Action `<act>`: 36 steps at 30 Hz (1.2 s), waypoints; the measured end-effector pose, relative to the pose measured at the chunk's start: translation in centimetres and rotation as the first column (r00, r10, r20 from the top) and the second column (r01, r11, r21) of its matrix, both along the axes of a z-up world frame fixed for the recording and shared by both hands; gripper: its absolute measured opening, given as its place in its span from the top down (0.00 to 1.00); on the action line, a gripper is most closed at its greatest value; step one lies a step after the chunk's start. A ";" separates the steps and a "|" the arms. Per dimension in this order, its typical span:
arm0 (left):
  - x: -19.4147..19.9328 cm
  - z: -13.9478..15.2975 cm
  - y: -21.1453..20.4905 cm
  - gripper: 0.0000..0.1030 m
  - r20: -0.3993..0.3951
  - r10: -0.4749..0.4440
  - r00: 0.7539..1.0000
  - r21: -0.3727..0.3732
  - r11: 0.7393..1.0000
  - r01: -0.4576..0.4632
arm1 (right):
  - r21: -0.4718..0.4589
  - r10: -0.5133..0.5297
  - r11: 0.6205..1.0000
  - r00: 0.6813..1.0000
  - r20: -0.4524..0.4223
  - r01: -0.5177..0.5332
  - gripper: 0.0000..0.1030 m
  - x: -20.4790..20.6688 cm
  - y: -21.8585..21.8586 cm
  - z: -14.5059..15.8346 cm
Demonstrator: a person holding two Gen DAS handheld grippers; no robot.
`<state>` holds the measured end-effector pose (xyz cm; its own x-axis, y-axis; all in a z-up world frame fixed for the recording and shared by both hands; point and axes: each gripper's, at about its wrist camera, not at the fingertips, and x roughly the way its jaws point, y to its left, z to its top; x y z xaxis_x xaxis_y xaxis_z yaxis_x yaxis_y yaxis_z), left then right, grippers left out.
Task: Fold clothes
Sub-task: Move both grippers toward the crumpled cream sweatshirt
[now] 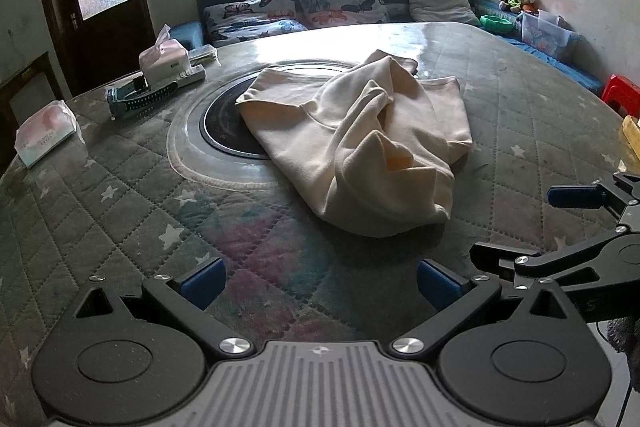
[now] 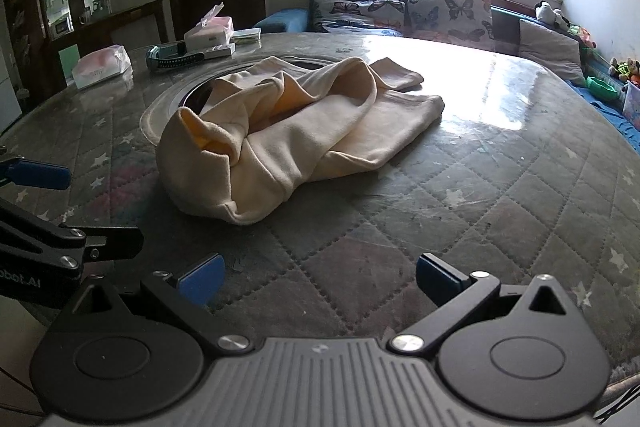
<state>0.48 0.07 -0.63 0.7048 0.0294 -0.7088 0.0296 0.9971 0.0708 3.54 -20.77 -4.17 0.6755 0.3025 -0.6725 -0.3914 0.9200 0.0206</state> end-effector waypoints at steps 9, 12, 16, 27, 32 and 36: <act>0.6 0.0 0.5 0.00 -0.010 0.006 1.000 -0.004 1.000 -0.006 | -0.002 0.011 1.000 1.000 -0.007 -0.011 0.00 0.8 0.5 0.1; 0.8 0.2 0.7 0.00 -0.009 0.005 1.000 -0.005 1.000 -0.005 | 0.000 0.015 1.000 1.000 -0.007 -0.015 0.00 1.0 0.5 0.2; 1.4 0.5 0.8 0.00 -0.006 0.005 1.000 -0.006 1.000 -0.005 | -0.002 0.022 1.000 1.000 -0.003 -0.022 0.00 1.5 0.7 0.4; 2.8 1.5 1.6 0.00 0.008 -0.001 1.000 -0.002 1.000 0.001 | 0.013 0.046 0.999 0.999 0.012 -0.046 0.04 2.7 0.9 1.7; 3.6 2.5 2.2 0.00 0.026 0.002 1.000 -0.003 1.000 -0.002 | 0.007 0.059 0.998 0.997 0.042 -0.059 0.04 3.8 1.2 2.9; 4.3 2.9 2.5 0.00 0.032 0.003 0.999 0.000 1.000 -0.003 | 0.003 0.067 0.998 0.997 0.048 -0.068 0.06 4.7 1.5 3.3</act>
<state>4.79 2.54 2.29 0.7270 0.0318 -0.6859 0.0243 0.9971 0.0720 8.24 -19.29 -0.90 0.6847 0.3517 -0.6383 -0.4532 0.8914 0.0051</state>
